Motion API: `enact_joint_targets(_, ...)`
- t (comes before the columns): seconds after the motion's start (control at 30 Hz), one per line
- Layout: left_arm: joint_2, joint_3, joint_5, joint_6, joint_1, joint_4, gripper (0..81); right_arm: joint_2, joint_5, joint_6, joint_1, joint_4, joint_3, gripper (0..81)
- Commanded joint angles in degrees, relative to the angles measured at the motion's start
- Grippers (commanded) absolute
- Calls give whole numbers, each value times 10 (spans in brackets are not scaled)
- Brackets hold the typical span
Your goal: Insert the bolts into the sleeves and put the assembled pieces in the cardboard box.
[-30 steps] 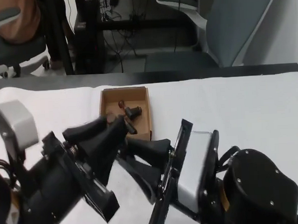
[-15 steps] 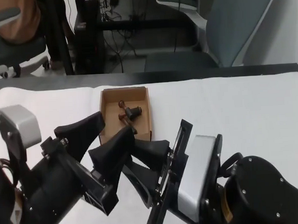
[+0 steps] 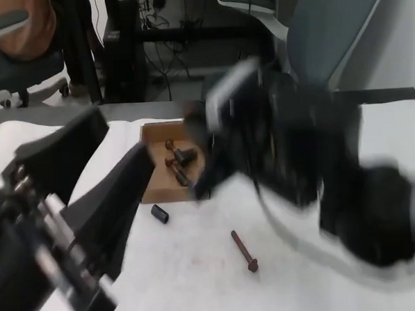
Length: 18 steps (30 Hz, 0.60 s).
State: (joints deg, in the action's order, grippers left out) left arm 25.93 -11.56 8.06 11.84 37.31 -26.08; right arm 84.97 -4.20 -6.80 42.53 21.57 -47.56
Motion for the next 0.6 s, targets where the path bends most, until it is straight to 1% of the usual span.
enact_joint_targets(0.0,-50,-1,6,-7,-1,132,410,18,30,3,-53,-121,-89,6)
enact_joint_targets(0.07,-73,-1,6,-7,-1,230,98,44,48,3,-77,-180,-153,6)
enact_joint_targets(0.1,-80,-1,6,-7,-1,270,11,60,55,1,-88,-208,-185,6)
enact_joint_targets(0.17,-84,-1,9,-7,-1,320,18,95,63,-8,-96,-257,-242,6)
enact_joint_targets(0.23,-84,-1,12,-5,-1,340,18,134,66,-15,-101,-309,-305,6)
enact_joint_targets(0.3,-84,-1,11,-5,-1,344,18,178,70,-20,-101,-376,-363,6)
enact_joint_targets(0.4,-84,-1,7,-8,-1,344,18,236,70,-20,-101,-436,-429,6)
enact_joint_targets(0.5,-72,-1,-81,-25,-1,356,18,293,70,-18,-101,-487,-477,6)
enact_joint_targets(0.57,-52,-1,-111,-33,-1,371,18,319,70,-8,-101,-518,-498,6)
